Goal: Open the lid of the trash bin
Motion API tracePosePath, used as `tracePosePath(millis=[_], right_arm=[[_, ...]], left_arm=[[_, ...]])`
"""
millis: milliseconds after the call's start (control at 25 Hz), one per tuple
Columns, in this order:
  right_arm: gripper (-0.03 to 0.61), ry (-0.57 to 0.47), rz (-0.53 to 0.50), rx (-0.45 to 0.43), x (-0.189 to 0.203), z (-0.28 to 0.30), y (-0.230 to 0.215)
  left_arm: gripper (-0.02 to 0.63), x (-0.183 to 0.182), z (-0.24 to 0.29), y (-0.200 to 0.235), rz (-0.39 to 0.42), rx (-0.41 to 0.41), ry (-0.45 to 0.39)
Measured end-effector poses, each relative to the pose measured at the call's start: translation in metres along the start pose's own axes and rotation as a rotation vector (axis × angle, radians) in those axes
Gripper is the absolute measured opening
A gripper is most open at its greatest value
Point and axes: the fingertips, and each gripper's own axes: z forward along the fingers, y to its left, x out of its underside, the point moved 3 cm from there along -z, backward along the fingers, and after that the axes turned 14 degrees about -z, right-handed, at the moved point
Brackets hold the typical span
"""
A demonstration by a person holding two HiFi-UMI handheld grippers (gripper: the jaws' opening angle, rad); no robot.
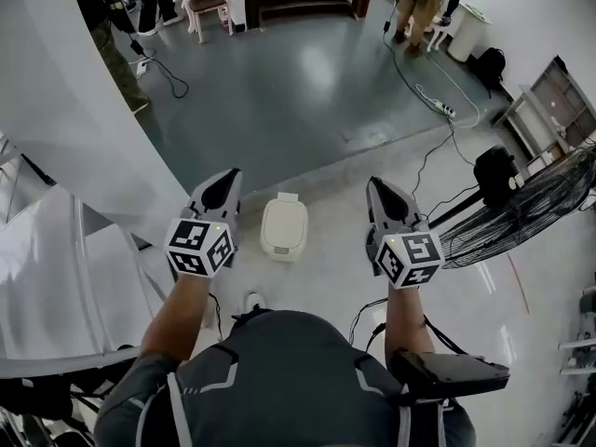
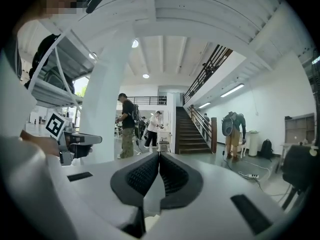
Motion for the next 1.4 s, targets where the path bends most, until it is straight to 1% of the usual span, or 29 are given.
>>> tracePosePath(millis=[160,280,400,520,640,760,880,920,960,1000,1040,1120,1200,1280,1320,1360,1400], right_arm=[[0.028,0.026,-0.006,-0.001,-0.004,0.027,0.013],[0.028,0.02,-0.008,0.001,-0.005,0.055,0.014],[0.029,0.054,0.011,-0.003,0.009,0.083,0.015],[0.029,0.091,0.021,0.003,0.023,0.099,0.018],[0.031,0.102,0.029,-0.008,0.031,0.121,0.015],[0.032,0.127,0.05,-0.042,0.055,0.137,0.008],[0.034,0.148,0.074,-0.083,0.09,0.156,0.005],[0.037,0.16,0.083,-0.1,0.103,0.163,0.005],[0.054,0.177,0.093,-0.122,0.117,0.17,0.006],[0.104,0.198,0.104,-0.148,0.132,0.175,0.007],[0.131,0.222,0.118,-0.176,0.148,0.179,0.01],[0.132,0.27,0.15,-0.221,0.179,0.184,0.014],[0.132,0.31,0.171,-0.251,0.209,0.19,0.017],[0.135,0.347,0.19,-0.284,0.236,0.196,0.022],[0.148,0.365,0.203,-0.3,0.248,0.198,0.025],[0.16,0.382,0.216,-0.312,0.261,0.2,0.029],[0.167,0.398,0.226,-0.32,0.272,0.202,0.033]], left_arm=[[0.009,-0.008,0.006,0.03,-0.018,0.01,-0.002],[0.009,-0.017,0.021,0.052,-0.003,0.023,-0.014],[0.009,-0.016,0.034,0.074,-0.002,0.015,-0.029],[0.009,-0.001,0.042,0.097,-0.032,0.026,0.013],[0.011,0.011,0.057,0.112,-0.037,0.007,0.06],[0.011,0.036,0.071,0.115,-0.061,-0.029,0.113],[0.011,0.066,0.087,0.123,-0.057,-0.071,0.155],[0.011,0.077,0.091,0.126,-0.071,-0.089,0.167],[0.011,0.089,0.094,0.129,-0.094,-0.109,0.182],[0.011,0.102,0.096,0.13,-0.114,-0.129,0.204],[0.012,0.115,0.097,0.13,-0.123,-0.15,0.233],[0.012,0.142,0.101,0.131,-0.113,-0.188,0.289],[0.014,0.167,0.108,0.135,-0.104,-0.232,0.325],[0.014,0.194,0.112,0.141,-0.109,-0.272,0.358],[0.017,0.208,0.113,0.142,-0.118,-0.282,0.382],[0.042,0.222,0.114,0.144,-0.129,-0.284,0.41],[0.089,0.236,0.114,0.145,-0.139,-0.283,0.439]])
